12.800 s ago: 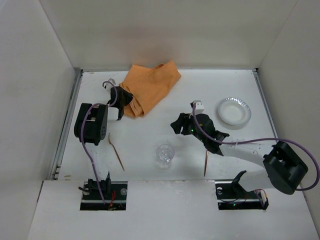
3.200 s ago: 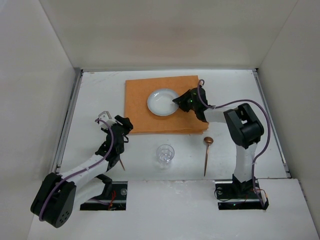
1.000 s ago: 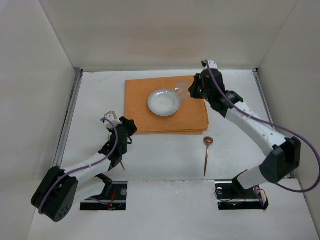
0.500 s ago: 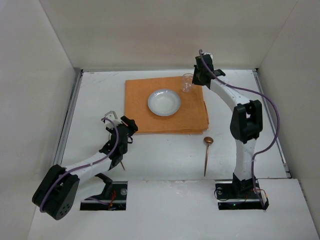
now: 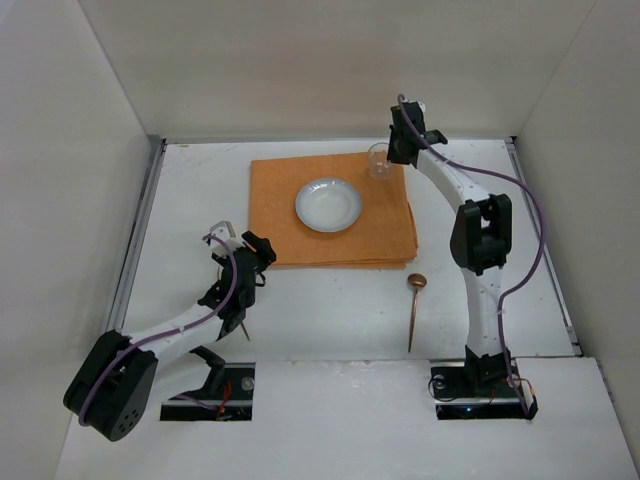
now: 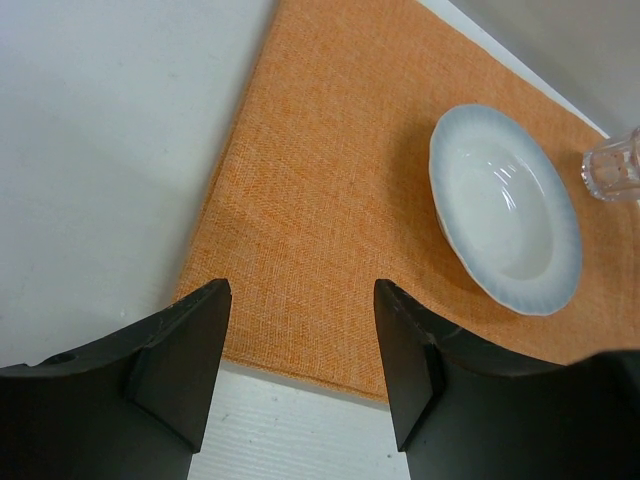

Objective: Set the dinner table for one person

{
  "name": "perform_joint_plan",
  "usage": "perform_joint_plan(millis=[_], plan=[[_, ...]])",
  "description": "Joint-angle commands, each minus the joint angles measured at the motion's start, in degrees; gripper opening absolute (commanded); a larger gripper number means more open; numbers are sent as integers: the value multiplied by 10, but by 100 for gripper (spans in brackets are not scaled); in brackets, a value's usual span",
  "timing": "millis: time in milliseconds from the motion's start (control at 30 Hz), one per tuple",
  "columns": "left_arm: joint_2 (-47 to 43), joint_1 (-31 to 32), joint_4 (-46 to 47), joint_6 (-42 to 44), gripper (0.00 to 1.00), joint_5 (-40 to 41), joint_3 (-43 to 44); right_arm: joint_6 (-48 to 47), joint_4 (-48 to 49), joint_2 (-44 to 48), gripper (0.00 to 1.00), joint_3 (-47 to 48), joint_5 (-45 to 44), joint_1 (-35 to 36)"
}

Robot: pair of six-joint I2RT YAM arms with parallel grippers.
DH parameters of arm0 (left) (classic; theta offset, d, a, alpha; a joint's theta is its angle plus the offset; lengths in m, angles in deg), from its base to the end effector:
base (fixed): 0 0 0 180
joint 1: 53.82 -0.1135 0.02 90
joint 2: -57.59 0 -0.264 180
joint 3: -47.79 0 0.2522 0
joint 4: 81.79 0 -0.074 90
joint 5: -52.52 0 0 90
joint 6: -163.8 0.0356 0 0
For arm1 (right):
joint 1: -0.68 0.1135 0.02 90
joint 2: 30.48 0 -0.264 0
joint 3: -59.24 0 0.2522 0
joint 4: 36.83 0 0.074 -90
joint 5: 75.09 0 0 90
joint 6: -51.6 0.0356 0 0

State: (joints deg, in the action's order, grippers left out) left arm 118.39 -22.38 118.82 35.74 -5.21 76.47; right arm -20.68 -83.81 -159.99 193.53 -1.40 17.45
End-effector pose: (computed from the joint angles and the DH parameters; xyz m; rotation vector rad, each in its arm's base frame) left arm 0.1864 -0.0917 0.1891 -0.5019 1.6831 -0.3896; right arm 0.5002 0.1403 0.2655 0.1627 2.2656 -0.0124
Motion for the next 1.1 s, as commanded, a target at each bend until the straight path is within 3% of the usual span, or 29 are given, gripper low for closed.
perform_joint_plan(millis=[0, 233, 433, 633, 1067], plan=[[-2, -3, 11, 5, 57, 11, 15, -8, -15, -24, 9, 37, -3, -14], [2, 1, 14, 6, 57, 11, 17, 0, -26, -58, 13, 65, 18, -28], [-4, -3, 15, 6, 57, 11, 14, 7, -26, -57, 37, 75, 26, -29], [1, -2, 14, 4, 57, 10, 16, 8, -12, -21, 50, 79, 27, -28], [4, 2, 16, 3, 57, 9, 16, 21, 52, 126, 58, -22, 30, -28]])
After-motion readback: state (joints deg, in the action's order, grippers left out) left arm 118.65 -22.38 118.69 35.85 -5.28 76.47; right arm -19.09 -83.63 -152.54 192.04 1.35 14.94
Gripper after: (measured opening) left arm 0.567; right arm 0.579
